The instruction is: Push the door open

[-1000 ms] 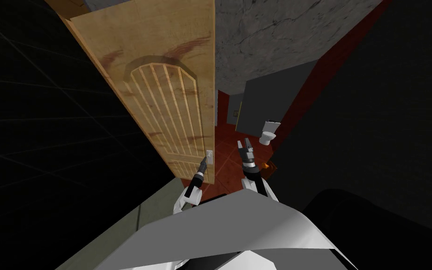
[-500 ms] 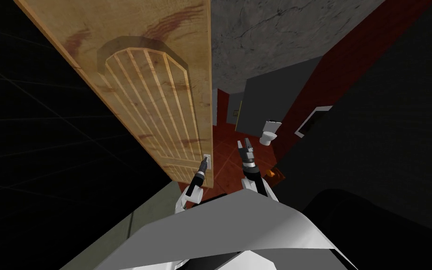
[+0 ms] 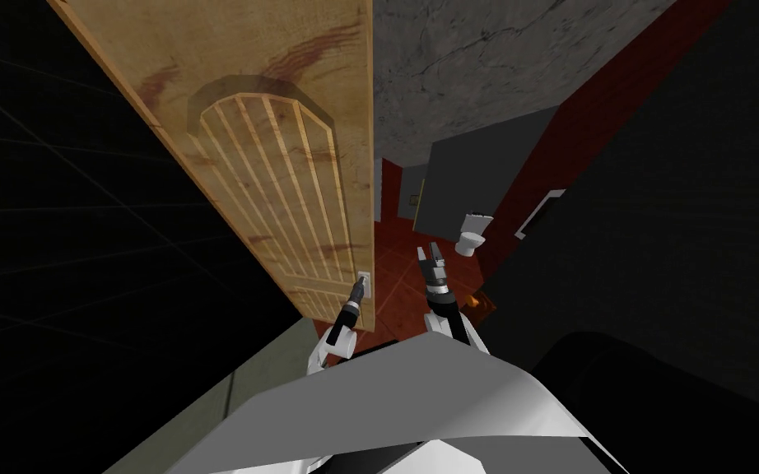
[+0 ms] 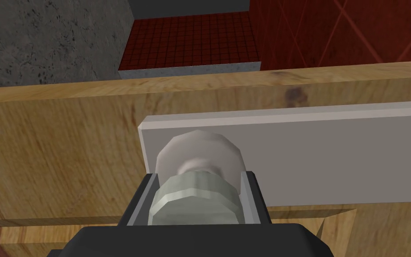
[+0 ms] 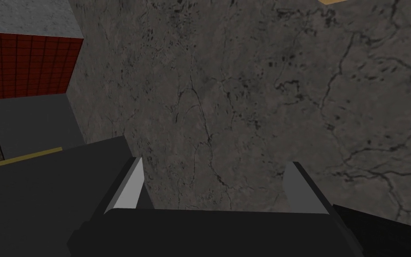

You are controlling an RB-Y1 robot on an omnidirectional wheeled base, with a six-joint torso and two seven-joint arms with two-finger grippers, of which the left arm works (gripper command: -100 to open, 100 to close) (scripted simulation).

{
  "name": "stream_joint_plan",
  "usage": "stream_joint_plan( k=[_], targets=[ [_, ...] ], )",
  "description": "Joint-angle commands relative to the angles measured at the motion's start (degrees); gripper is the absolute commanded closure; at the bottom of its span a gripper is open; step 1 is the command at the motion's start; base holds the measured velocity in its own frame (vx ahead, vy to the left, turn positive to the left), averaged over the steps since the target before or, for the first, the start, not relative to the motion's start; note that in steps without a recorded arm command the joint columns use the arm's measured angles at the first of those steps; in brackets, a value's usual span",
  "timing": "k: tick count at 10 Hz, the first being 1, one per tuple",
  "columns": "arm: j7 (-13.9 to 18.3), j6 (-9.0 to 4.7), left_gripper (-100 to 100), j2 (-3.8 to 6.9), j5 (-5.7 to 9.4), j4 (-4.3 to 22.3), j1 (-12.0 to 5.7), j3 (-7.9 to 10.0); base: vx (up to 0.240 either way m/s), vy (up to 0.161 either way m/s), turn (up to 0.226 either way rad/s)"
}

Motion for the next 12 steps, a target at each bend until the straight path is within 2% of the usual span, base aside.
stream_joint_plan(
  k=[1,6,11,12],
  targets=[
    [-0.95,0.00,100,0.53,0.33,-0.54,0.86,-1.03,0.081,-0.024,0.207],
    [-4.21,0.01,100,0.91,1.47,-2.38,3.78,-4.53,0.165,-0.067,0.240],
    [-6.89,0.02,100,-0.08,2.40,-3.90,6.19,-7.41,0.146,-0.088,0.195],
    [-7.60,0.03,100,-0.56,2.65,-4.30,6.83,-8.17,0.096,-0.087,0.252]
  ],
)
